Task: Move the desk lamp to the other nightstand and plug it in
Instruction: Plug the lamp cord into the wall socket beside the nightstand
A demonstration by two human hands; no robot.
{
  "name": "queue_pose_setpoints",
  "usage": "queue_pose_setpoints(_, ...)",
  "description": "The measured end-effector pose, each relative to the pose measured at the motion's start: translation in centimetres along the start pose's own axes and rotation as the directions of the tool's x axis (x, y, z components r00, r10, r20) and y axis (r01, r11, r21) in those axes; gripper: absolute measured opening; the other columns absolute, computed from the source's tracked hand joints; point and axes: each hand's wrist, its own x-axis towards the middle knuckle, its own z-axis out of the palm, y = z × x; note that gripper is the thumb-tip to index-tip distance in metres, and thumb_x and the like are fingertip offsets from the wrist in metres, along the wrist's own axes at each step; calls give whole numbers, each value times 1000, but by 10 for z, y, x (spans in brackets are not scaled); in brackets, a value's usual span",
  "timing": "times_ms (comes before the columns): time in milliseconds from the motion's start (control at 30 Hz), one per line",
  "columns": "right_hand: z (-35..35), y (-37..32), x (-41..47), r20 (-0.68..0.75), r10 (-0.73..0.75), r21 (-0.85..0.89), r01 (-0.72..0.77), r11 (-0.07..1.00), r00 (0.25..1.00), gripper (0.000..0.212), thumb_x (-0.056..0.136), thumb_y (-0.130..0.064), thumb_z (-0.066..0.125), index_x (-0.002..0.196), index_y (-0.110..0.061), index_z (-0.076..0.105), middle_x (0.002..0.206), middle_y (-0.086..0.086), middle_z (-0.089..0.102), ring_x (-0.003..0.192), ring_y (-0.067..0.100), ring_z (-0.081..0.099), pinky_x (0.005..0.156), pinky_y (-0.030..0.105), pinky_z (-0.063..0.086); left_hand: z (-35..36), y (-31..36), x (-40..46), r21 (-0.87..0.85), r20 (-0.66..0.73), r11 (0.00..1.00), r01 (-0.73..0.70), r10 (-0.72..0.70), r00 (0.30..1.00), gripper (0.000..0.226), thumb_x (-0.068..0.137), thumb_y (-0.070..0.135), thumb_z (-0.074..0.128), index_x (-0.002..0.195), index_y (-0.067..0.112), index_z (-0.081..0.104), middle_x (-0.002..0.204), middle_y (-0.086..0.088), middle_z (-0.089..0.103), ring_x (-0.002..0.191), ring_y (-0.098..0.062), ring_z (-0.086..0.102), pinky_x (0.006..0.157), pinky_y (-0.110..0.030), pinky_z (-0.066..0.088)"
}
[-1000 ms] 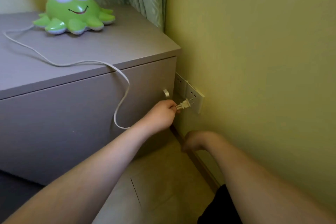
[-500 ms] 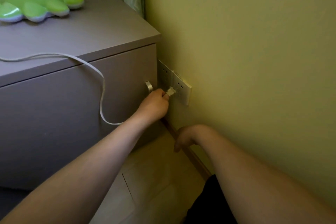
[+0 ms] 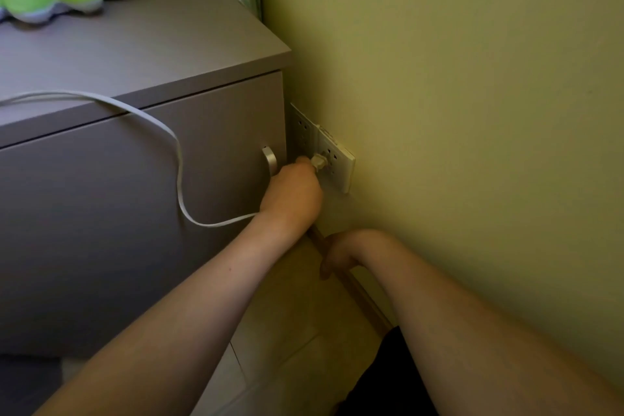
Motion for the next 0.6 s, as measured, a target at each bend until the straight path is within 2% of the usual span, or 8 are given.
queue_pose_setpoints(133,0,0,1,4,-17,-2,17,1000,1000,62,83,-29,69,138,-8,49,142,9,53,124,29,55,105,46,46,0,1,-2,57,-27,997,-44,45,999,27,90,-1,37,111,7,53,108,-18,64,98,-38,63,75,-40,50)
queue_pose_setpoints(267,-2,1,1,2,-23,-22,23,999,1000,63,84,-30,68,140,-8,47,143,8,51,126,29,54,106,44,46,-5,5,3,73,9,997,-23,23,1000,27,91,0,39,113,4,53,110,-19,63,99,-36,62,78,-42,52)
queue_pose_setpoints(433,-3,-1,-1,-8,-54,-46,53,998,999,61,85,-29,67,139,-7,48,143,8,51,126,28,54,105,42,46,-10,8,6,32,33,999,14,-15,999,24,91,1,40,110,6,54,108,-18,63,97,-36,62,71,-38,48)
queue_pose_setpoints(600,-4,-2,-3,-7,-64,-54,64,997,998,60,86,-28,66,139,-7,48,143,8,51,125,28,55,105,43,47,-9,16,10,88,-2,996,21,-21,1000,23,91,3,40,111,3,52,111,-20,63,102,-38,62,70,-36,43)
